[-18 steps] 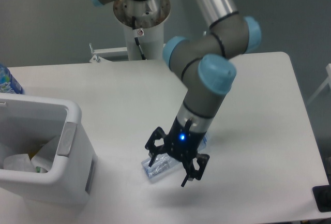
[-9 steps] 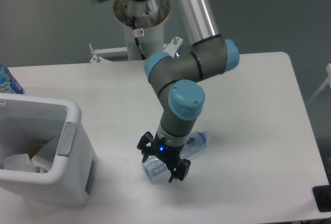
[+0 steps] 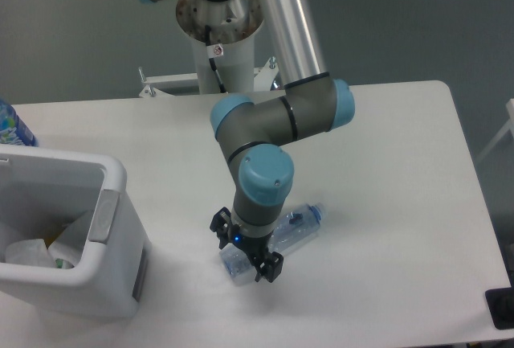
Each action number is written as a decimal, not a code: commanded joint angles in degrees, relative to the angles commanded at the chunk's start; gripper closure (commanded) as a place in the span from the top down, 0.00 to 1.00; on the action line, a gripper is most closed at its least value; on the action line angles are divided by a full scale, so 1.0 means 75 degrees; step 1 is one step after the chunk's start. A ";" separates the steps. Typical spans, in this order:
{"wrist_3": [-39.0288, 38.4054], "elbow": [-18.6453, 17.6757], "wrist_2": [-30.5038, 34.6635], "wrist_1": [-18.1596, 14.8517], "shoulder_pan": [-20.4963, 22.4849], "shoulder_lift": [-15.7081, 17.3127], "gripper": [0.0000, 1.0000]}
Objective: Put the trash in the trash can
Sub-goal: 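Lower the gripper and close it around the bottle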
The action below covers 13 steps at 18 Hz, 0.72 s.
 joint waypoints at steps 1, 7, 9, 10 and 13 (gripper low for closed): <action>0.0000 0.0000 0.0012 -0.0012 -0.0047 -0.0023 1.00; -0.0012 0.0094 0.0023 -0.0093 -0.0082 -0.0082 0.61; 0.0000 0.0105 0.0128 -0.0234 -0.0082 -0.0082 0.46; 0.0000 0.0117 0.0199 -0.0258 -0.0094 -0.0105 0.41; -0.0012 0.0152 0.0270 -0.0269 -0.0094 -0.0106 0.18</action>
